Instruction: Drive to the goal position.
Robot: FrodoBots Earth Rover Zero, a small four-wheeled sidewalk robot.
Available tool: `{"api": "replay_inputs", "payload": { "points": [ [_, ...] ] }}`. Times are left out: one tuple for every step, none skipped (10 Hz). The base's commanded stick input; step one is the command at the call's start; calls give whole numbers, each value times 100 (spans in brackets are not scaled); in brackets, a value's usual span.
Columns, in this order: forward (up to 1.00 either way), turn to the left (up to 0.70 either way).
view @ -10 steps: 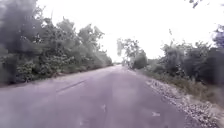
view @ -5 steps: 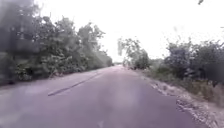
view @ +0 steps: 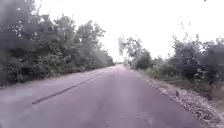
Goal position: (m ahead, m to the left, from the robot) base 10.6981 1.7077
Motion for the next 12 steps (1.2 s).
{"api": "replay_inputs", "payload": {
  "points": [
    [100,0],
    [100,0],
    [100,0],
    [100,0],
    [100,0],
    [100,0],
    [100,0],
    [100,0],
    [100,0],
    [100,-12],
    [100,-28],
    [100,-40]
  ]
}}
